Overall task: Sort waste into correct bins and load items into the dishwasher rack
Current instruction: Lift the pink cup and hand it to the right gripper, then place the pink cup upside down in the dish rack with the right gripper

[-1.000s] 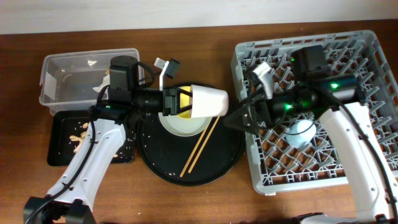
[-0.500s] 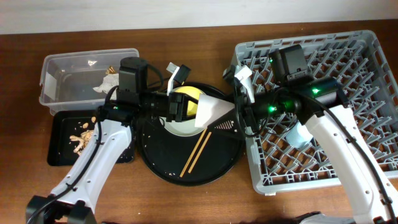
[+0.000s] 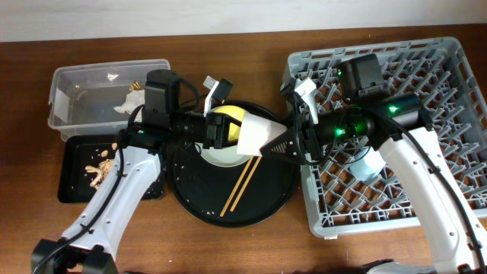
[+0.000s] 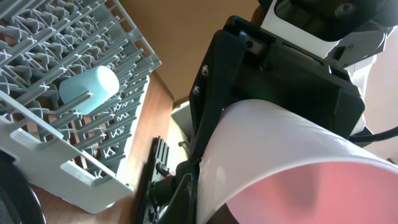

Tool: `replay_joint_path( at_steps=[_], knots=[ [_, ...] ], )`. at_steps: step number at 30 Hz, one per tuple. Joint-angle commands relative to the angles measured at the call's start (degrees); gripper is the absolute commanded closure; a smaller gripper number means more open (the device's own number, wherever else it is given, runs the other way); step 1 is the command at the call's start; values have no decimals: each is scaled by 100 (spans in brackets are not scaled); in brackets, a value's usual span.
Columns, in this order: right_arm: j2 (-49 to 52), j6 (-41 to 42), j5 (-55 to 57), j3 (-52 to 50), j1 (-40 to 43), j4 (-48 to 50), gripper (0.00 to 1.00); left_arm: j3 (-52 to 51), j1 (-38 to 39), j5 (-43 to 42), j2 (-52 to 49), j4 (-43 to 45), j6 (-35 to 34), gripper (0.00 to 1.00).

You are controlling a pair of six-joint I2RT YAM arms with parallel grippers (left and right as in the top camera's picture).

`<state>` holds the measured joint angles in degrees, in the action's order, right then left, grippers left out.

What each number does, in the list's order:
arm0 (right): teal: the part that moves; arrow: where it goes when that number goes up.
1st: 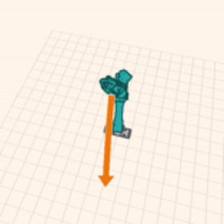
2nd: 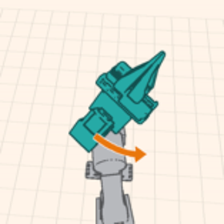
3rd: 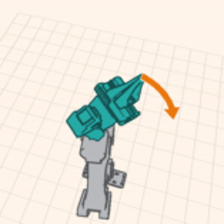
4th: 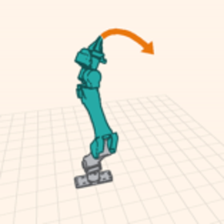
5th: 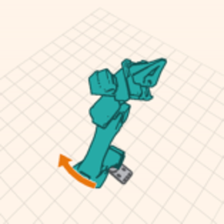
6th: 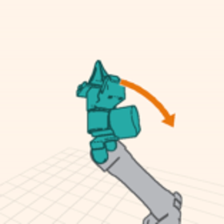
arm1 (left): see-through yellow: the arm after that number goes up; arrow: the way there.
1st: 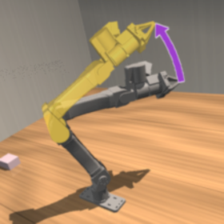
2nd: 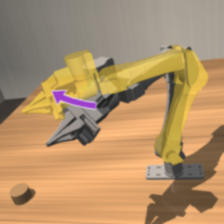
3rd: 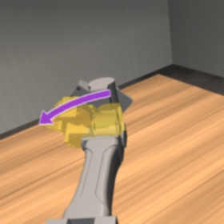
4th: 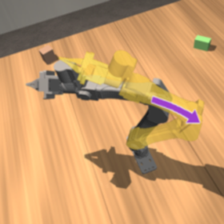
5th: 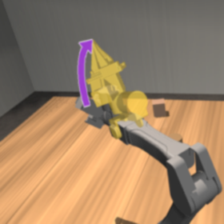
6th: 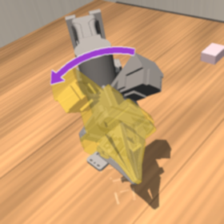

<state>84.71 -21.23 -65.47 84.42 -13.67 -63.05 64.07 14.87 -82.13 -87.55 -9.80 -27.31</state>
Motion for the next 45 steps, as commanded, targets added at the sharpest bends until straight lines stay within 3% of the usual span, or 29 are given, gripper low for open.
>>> replay_joint_path(
  at_steps=[1,4,6,10,12,16,17,20,24,29,45],
  knots=[
    [20,2,155,0,26,-44,40,59,9,210,2,17,-26,90],
    [20,7,614,2,26,-160,44,59,-2,487,2,7,127,66],
    [15,9,1370,2,31,-424,47,59,-42,1029,4,-258,428,57],
    [-13,59,2404,199,345,-1141,52,59,-192,3703,31,-2361,1725,52],
    [-13,313,3042,461,721,-1585,60,59,-337,5053,188,-3180,1956,52],
    [-13,1167,4450,962,1510,-2057,70,59,-542,6693,732,-3847,1971,52],
    [-13,1423,4826,1097,1722,-2103,76,59,-597,6951,909,-3952,1971,52],
    [0,1974,5528,1274,2135,-2096,96,59,-643,6994,1211,-4041,1969,54],
    [160,2352,6065,1495,2439,-2186,96,59,-643,6994,1231,-4050,1969,54],
    [1141,2568,6581,2441,2544,-2732,96,59,-643,6996,1231,-4065,1969,53],
    [3001,2555,6441,2448,2981,-2608,96,59,-643,6996,1231,-4129,1969,53]
  ],
)
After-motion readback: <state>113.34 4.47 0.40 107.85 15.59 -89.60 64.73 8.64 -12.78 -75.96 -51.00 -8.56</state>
